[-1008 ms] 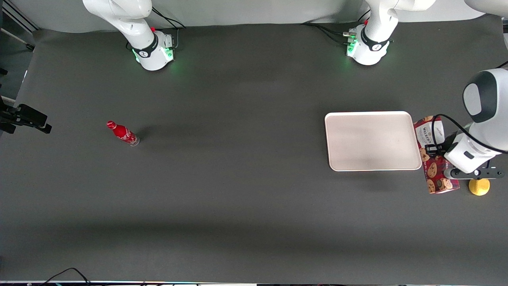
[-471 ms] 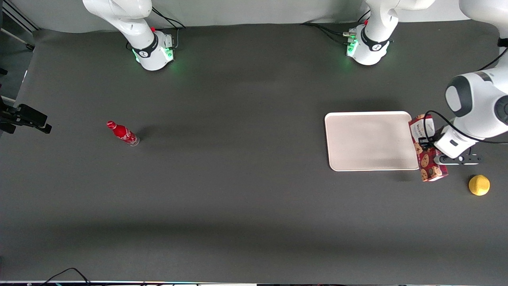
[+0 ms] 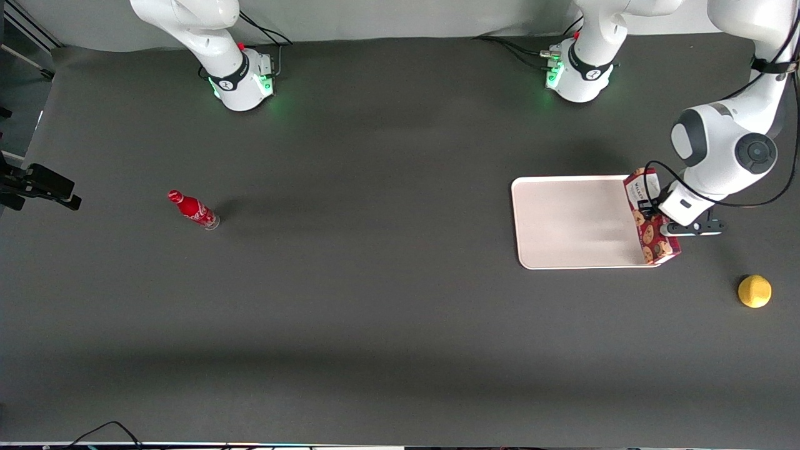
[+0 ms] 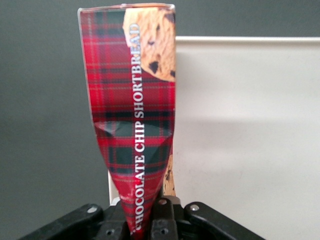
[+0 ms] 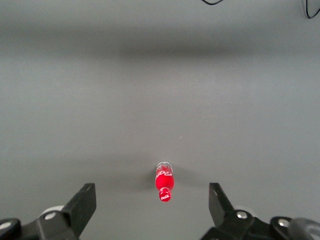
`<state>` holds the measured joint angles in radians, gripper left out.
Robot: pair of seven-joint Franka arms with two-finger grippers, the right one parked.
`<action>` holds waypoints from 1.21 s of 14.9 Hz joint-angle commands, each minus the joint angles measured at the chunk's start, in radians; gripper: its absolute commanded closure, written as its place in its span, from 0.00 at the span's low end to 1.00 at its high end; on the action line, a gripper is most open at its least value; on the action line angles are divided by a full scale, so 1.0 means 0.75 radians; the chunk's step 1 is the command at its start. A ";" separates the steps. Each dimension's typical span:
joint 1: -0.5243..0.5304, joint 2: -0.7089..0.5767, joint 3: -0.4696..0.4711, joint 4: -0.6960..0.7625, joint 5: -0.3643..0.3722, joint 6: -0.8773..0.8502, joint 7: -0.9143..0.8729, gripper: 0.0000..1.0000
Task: Place red cookie box on tray
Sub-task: 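Lower the held box onto the tray's edge beside the left gripper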
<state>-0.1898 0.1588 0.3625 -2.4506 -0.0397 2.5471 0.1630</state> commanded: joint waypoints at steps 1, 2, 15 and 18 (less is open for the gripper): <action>0.012 -0.064 -0.007 -0.093 -0.021 0.050 0.018 1.00; 0.010 -0.060 -0.007 -0.093 -0.021 0.060 0.018 1.00; 0.010 -0.058 -0.009 -0.087 -0.023 0.077 0.018 0.00; 0.010 -0.087 -0.009 -0.060 -0.023 0.056 0.020 0.00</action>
<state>-0.1889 0.1490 0.3610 -2.4921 -0.0458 2.6033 0.1630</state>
